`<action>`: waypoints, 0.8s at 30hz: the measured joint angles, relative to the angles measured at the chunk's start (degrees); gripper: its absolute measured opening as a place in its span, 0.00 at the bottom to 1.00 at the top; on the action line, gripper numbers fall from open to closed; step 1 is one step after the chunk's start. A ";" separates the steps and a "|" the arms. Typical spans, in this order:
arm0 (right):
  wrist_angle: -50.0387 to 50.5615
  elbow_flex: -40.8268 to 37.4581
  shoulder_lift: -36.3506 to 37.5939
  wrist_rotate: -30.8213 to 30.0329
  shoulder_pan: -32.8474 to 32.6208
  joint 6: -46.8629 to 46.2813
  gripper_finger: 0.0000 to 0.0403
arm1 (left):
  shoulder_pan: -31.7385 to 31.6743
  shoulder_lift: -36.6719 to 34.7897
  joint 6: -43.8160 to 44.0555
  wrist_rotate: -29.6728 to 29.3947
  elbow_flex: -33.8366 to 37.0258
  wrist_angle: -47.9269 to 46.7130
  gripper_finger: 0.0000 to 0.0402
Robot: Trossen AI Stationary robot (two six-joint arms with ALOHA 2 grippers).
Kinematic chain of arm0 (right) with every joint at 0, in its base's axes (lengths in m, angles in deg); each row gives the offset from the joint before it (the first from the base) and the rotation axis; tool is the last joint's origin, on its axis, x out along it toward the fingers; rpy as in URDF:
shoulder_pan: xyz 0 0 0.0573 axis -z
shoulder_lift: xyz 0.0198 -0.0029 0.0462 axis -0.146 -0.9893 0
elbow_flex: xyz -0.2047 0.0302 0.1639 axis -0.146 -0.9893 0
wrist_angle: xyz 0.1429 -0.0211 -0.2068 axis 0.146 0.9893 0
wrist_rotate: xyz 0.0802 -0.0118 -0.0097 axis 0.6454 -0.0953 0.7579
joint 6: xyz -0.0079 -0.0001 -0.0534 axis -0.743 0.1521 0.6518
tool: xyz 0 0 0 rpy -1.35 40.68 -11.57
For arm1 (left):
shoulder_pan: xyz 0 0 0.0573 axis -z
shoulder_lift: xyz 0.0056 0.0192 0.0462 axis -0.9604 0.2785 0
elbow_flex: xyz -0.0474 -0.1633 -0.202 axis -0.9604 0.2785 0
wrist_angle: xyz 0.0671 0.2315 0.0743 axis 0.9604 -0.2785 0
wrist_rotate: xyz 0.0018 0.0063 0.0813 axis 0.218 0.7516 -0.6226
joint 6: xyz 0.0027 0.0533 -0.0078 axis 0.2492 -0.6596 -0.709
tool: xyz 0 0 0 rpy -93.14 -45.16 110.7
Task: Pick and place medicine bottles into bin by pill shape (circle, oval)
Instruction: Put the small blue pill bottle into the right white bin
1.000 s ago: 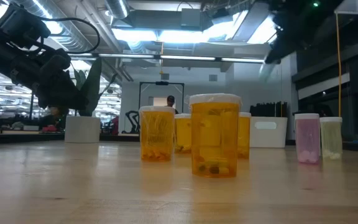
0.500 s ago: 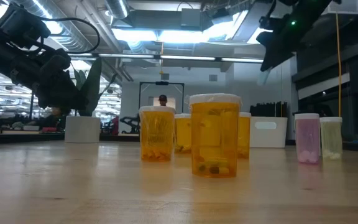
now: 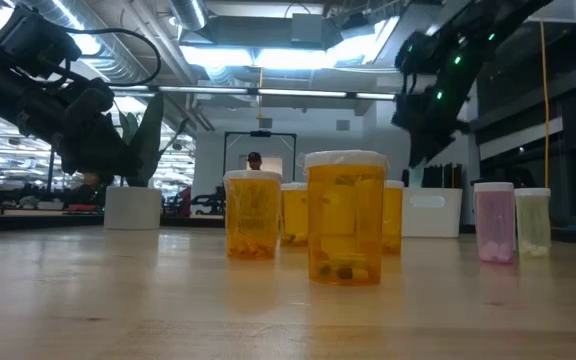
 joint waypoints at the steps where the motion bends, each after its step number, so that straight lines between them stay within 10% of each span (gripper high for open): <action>1: -0.52 0.00 -1.42 0.77 0.85 0.50 0.29 | 0.01 -0.01 -0.02 0.00 0.00 -0.01 0.45; 24: -5.99 -0.04 -10.19 4.67 4.97 2.27 0.44 | 0.01 -0.02 0.17 0.00 0.01 -0.02 0.45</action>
